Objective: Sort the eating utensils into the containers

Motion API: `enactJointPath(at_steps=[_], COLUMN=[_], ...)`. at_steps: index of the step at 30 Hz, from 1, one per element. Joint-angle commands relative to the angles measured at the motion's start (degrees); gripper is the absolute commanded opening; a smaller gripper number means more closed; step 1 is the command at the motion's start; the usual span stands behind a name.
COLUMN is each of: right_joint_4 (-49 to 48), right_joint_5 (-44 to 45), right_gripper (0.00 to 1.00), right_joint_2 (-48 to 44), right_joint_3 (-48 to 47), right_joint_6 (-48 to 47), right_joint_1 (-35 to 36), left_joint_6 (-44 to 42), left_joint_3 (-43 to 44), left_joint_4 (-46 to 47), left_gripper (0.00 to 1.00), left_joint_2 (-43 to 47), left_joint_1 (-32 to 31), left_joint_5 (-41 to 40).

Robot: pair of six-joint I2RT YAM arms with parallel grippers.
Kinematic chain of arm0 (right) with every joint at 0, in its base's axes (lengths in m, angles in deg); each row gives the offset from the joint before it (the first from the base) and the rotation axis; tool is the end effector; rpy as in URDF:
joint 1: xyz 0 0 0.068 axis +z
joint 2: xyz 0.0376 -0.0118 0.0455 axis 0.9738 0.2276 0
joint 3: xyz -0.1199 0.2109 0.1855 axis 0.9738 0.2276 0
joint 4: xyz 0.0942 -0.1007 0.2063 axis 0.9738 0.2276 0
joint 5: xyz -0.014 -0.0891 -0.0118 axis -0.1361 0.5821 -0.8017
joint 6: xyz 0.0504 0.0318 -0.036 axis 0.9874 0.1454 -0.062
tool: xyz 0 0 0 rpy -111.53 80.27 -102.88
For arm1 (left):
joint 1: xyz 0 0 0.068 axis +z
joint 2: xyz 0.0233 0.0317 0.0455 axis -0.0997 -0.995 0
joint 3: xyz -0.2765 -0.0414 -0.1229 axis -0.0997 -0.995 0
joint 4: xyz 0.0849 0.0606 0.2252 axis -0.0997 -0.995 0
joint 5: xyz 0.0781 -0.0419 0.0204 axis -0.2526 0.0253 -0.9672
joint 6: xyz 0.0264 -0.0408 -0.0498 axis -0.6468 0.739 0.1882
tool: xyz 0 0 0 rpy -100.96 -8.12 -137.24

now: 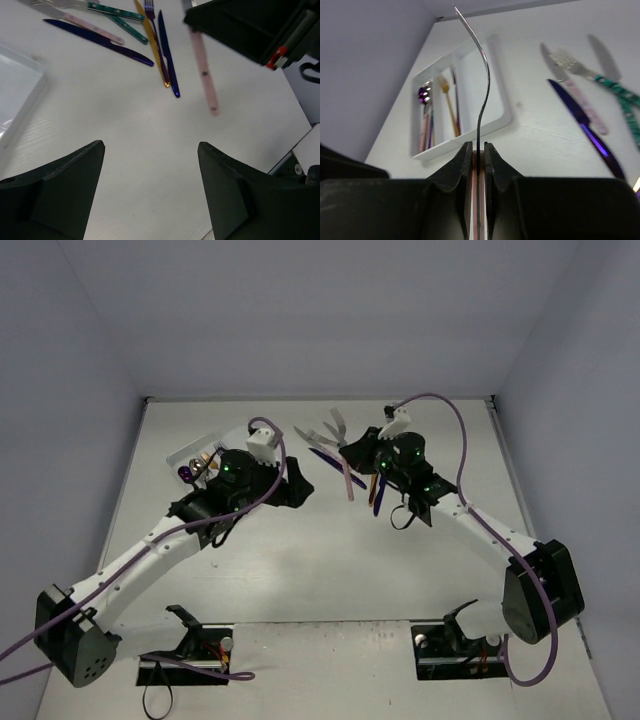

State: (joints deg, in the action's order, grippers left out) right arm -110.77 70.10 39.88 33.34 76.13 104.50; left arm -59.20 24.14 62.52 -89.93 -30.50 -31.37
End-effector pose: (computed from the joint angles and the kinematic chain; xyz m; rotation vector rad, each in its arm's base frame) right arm 0.2784 0.1613 0.3521 -0.1618 1.6355 0.9786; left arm 0.2016 -0.1608 0.3652 0.2598 1.9771 -0.9380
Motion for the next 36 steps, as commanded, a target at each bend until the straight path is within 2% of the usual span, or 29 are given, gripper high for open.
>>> enactJointPath(at_steps=[1,9,18,24,28,29,30,32,36], right_joint_4=[-16.0,-22.1,-24.9,-25.8,-26.1,-26.1,-26.1,-26.1,-24.7], right_joint_5=[-2.0,0.0,-0.3,-0.3,-0.1,0.0,0.0,0.1,0.9], right_gripper=[0.00,0.00,0.00,0.00,0.00,0.00,0.00,0.10,0.28], right_joint_2=[-2.9,-3.1,-2.4,-1.9,-1.6,-1.6,-1.6,-1.3,-1.0], right_joint_3=[1.7,4.4,5.5,5.8,6.2,6.3,6.4,6.7,7.0], right_joint_6=[7.6,11.9,14.1,14.5,14.5,14.5,14.4,13.9,12.7], right_joint_1=[2.5,5.1,5.9,6.7,6.9,6.9,6.9,6.9,6.9], left_joint_6=[2.4,2.6,4.2,5.2,6.1,6.3,6.6,7.4,8.1], left_joint_3=[5.2,7.9,7.8,8.3,7.3,6.9,6.6,5.9,4.2], left_joint_4=[10.0,10.9,12.7,13.3,14.1,14.1,14.1,14.1,13.7], left_gripper=[0.72,0.71,0.58,0.41,0.23,0.22,0.11,0.01,0.00], left_joint_2=[-3.5,-8.7,-11.1,-12.3,-11.8,-11.6,-11.1,-10.5,-9.3], left_joint_1=[-4.3,-8.7,-8.8,-8.9,-8.9,-8.9,-8.8,-8.9,-8.8], left_joint_5=[-4.0,-9.6,-12.8,-12.8,-13.3,-13.6,-14.5,-15.7,-17.4])
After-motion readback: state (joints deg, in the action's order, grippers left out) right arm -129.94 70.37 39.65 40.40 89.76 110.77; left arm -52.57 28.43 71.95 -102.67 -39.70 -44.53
